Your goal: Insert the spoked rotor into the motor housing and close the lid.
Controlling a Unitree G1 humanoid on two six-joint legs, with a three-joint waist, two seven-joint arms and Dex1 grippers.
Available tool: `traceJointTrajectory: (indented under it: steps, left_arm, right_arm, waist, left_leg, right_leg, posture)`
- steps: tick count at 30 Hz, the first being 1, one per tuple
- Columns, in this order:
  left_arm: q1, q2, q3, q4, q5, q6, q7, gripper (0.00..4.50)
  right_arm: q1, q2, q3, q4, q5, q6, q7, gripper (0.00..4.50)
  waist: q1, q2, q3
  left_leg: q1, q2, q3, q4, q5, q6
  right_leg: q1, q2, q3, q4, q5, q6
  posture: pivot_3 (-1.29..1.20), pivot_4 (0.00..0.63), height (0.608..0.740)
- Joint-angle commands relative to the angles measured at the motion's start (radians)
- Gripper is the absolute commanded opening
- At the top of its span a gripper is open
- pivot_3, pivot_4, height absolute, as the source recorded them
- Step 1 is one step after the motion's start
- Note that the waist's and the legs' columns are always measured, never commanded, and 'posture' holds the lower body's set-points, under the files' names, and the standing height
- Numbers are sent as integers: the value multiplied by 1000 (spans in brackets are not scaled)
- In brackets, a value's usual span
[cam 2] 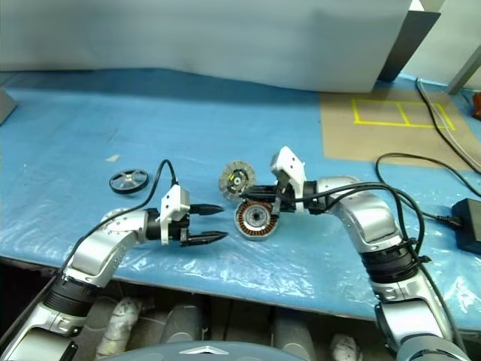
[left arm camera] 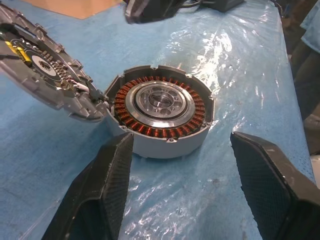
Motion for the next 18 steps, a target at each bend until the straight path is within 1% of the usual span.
traceJointTrajectory:
  steps: [1, 3, 4, 8, 12, 18]
  left_arm:
    - [-3, -3, 2, -19, -7, -9, -7, 3279]
    - [1, -6, 2, -19, -7, -10, -5, 3279]
    - [2, -7, 2, -20, -6, -11, -4, 3279]
    - [7, -9, 3, -26, -6, -10, 0, 3279]
    - [15, -8, 5, -33, -5, -9, 5, 3279]
    - [25, -4, 10, -41, -6, -6, 10, 3279]
  right_arm:
    - [-5, -74, 59, 5, -80, -102, 64, 629]
    - [-16, -88, 84, 50, -121, -150, 74, 1207]
    - [-22, -88, 91, 72, -138, -170, 72, 1577]
    - [-47, -56, 107, 138, -182, -219, 58, 2919]
    - [-50, -44, 134, 167, -259, -307, 37, 2919]
    - [-52, -37, 144, 129, -329, -410, 15, 2919]
  waist:
    - [-1, 0, 0]
    - [-1, 0, 0]
    - [-2, 0, 0]
    - [-4, 0, 0]
    - [-3, 0, 0]
    - [-3, 0, 0]
  left_leg:
    - [0, 0, 0, 0, 0, 0]
    - [0, 0, 0, 0, 0, 0]
    - [0, 0, 0, 0, 0, 0]
    - [1, 0, 0, 1, 0, 0]
    - [0, 0, 0, 2, 0, 0]
    - [0, 0, 0, 2, 0, 1]
  right_leg:
    - [0, 0, 0, 0, 0, 0]
    - [0, 0, 0, 0, 0, 0]
    - [0, 0, 0, 0, 0, 0]
    - [0, 0, 1, 1, 0, 0]
    - [0, 0, 1, 1, 0, 0]
    - [0, 0, 0, 1, 0, 0]
  posture:
    - [0, 150, 740]
    - [0, 150, 740]
    - [0, 150, 740]
    - [0, 150, 740]
    - [0, 150, 740]
    - [0, 150, 740]
